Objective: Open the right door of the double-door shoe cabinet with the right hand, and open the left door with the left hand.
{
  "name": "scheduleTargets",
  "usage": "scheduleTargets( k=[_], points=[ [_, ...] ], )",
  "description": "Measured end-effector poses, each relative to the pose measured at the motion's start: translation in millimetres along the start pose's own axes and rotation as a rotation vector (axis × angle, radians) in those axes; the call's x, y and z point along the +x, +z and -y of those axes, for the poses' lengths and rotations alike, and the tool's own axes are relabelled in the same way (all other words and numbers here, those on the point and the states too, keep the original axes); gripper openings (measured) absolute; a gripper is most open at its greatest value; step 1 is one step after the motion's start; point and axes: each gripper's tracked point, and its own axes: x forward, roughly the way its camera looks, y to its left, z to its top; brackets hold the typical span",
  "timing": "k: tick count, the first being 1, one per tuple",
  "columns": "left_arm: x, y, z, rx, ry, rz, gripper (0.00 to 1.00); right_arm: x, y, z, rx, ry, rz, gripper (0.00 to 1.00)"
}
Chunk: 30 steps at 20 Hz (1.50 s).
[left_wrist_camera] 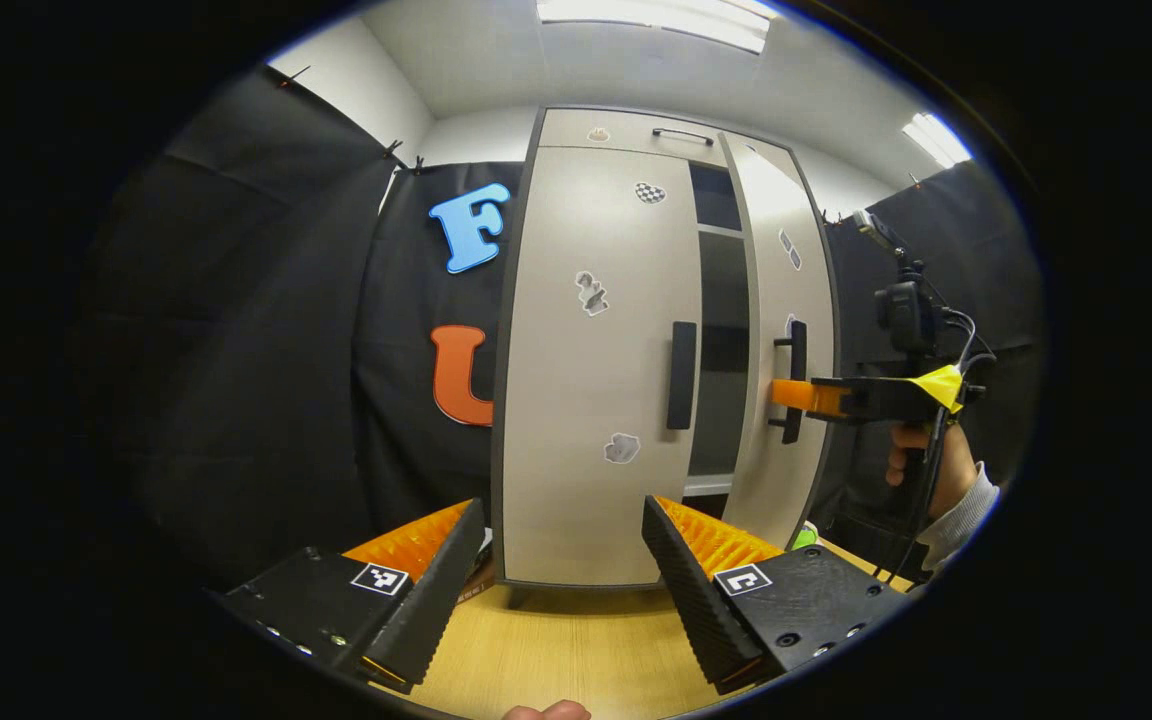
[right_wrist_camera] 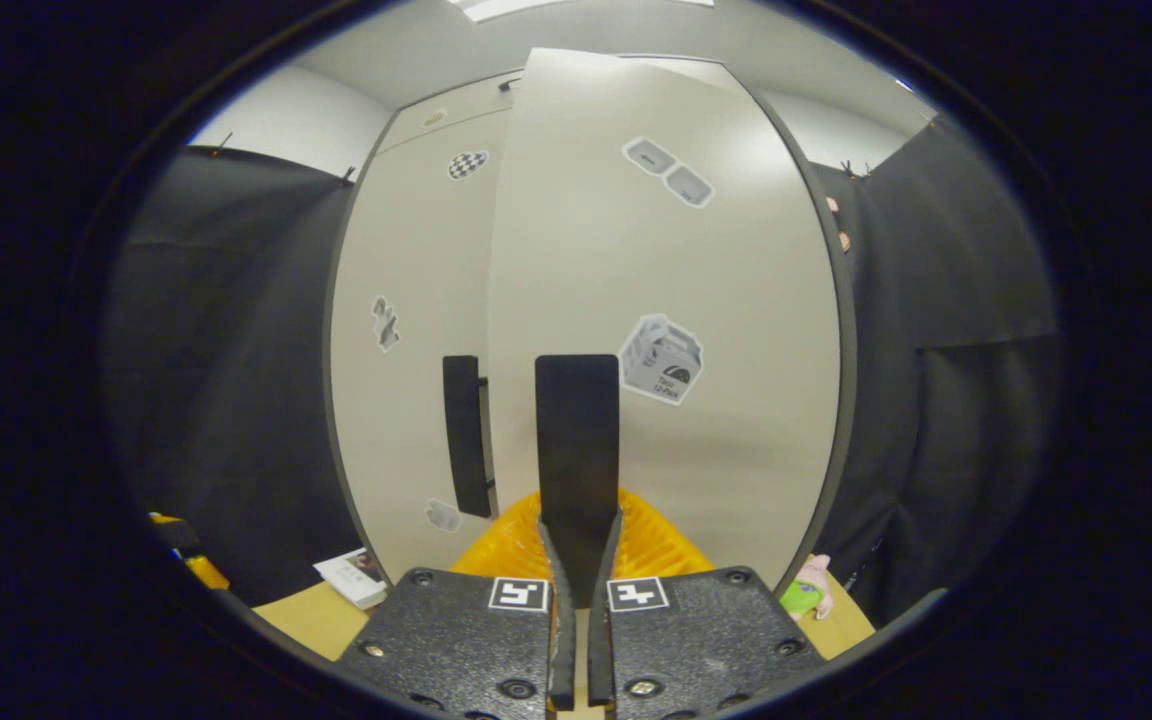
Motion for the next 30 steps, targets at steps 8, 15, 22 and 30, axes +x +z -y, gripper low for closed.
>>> scheduleTargets(
  k=[8,15,22,30],
  points=[
    [8.3,1.7,48.2,-0.004,0.008,0.006,0.95,-42.1,-4.4,21.6,-0.018,0.068,-0.009,0.08],
    [15.7,-1.9,93.0,0.003,-0.015,0.003,0.95,-71.6,-5.6,58.2,-0.035,0.039,-0.010,0.08],
    [22.5,-9.9,125.6,0.011,-0.051,-0.016,0.95,-91.7,-7.7,95.4,-0.034,-0.019,-0.002,0.07],
    [33.5,-10.7,127.7,-0.024,-0.053,-0.009,0.95,-100.8,-6.6,132.1,-0.029,-0.091,0.003,0.06]
  ],
)
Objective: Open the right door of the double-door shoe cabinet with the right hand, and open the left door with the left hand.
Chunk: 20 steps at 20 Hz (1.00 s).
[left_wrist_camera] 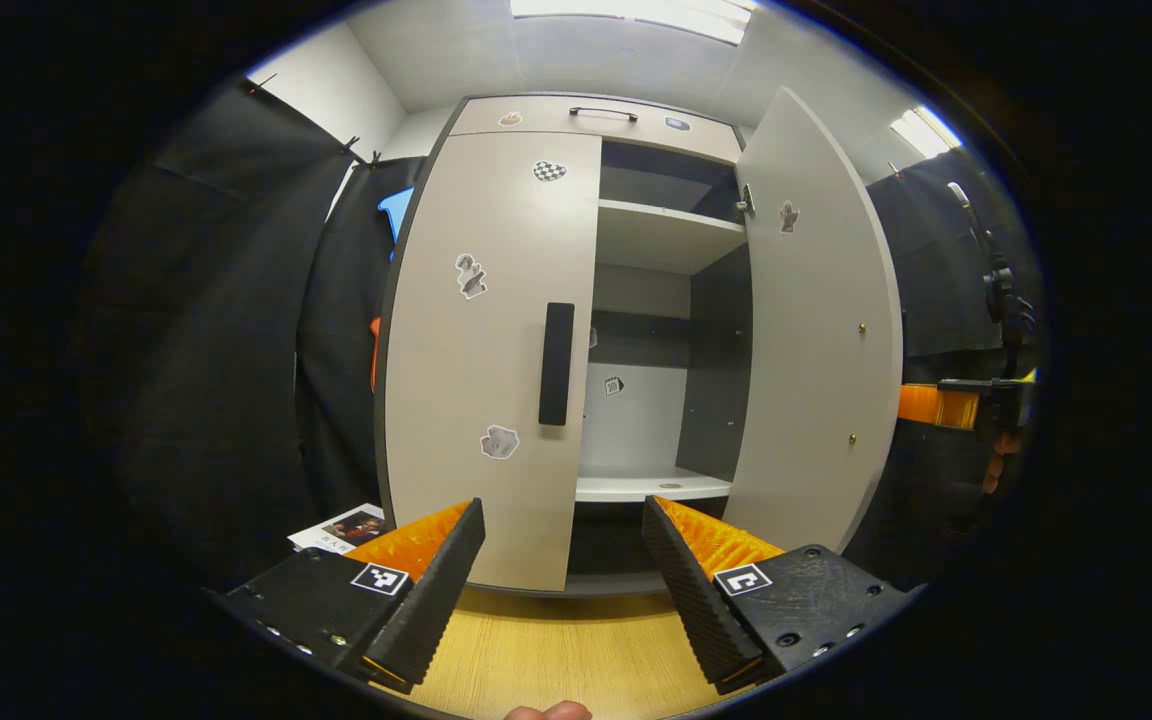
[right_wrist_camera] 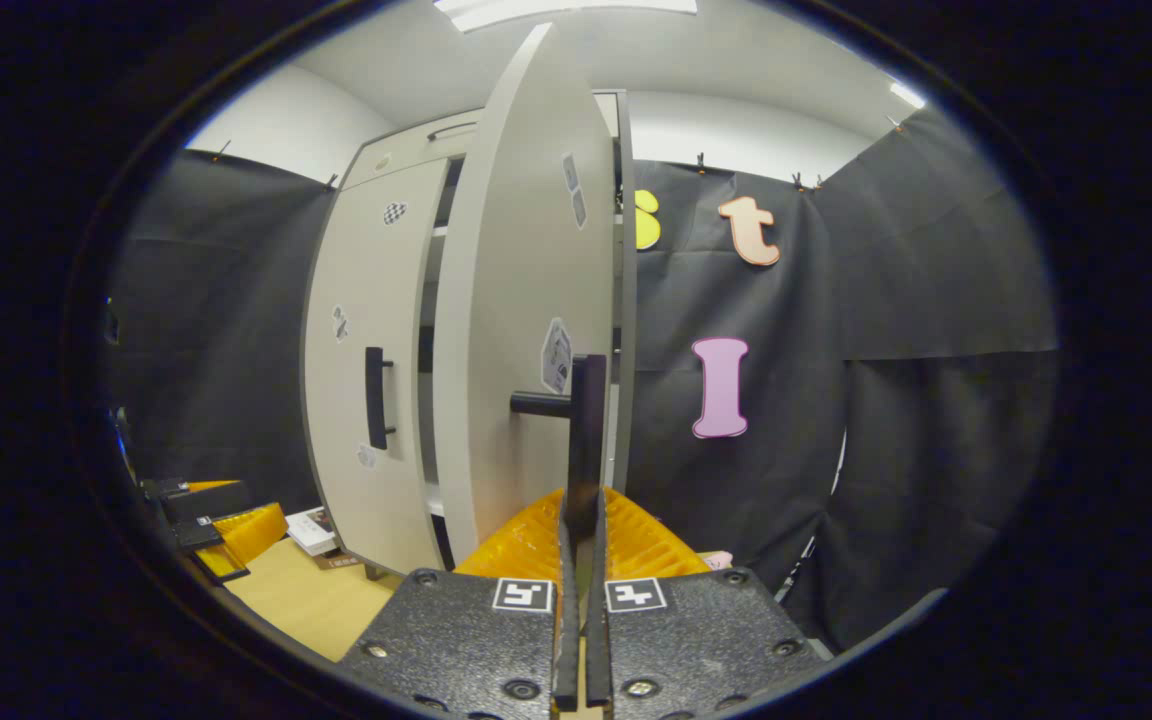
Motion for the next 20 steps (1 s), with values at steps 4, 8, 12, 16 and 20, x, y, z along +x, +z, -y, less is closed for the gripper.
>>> scheduleTargets(
  k=[4,8,12,16,20],
  points=[
    [4.1,3.4,-6.4,-0.008,0.015,0.009,0.95,0.9,-1.4,11.7,0.010,-0.042,0.005,0.06],
    [4.7,3.9,-14.2,-0.007,0.036,0.011,0.95,2.4,-1.5,27.2,0.026,-0.061,0.015,0.04],
    [5.3,4.4,-20.4,-0.003,0.051,0.011,0.95,2.2,-3.3,28.7,-0.001,-0.075,0.020,0.04],
    [3.6,3.4,-24.9,0.002,0.059,0.009,0.95,-18.8,-5.7,26.6,0.005,-0.102,0.018,0.04],
    [5.6,2.3,-27.3,-0.024,0.058,0.010,0.95,-66.5,-7.1,16.4,0.014,-0.118,0.046,0.04]
  ],
)
